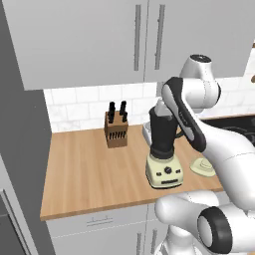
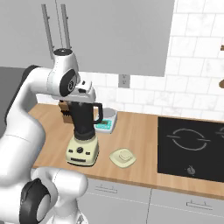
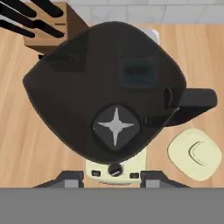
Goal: Close the lid blender by securely placing the lid on top.
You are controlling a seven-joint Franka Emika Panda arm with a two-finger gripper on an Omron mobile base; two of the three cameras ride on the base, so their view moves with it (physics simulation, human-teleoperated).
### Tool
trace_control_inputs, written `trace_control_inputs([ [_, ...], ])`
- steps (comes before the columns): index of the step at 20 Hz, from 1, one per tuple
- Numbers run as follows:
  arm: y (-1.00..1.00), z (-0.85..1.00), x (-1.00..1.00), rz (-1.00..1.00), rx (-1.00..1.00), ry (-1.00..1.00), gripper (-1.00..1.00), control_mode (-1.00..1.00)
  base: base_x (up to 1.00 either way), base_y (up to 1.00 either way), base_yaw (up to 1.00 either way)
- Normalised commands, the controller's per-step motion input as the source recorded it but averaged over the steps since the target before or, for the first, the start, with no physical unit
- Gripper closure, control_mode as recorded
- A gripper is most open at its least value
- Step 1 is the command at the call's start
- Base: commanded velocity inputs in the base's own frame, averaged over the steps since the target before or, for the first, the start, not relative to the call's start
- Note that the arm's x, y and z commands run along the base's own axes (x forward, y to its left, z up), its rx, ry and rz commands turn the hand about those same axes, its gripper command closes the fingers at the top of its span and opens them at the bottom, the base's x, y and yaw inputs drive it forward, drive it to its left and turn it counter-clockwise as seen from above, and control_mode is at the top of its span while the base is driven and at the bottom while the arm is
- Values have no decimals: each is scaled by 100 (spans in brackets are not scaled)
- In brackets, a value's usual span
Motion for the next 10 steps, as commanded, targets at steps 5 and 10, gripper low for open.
trace_control_inputs([
  [5,-34,-5,-40,0,1,-8,-100,-100,0,0,0],
  [10,-100,-3,-84,-7,8,-4,-100,-100,0,0,0],
])
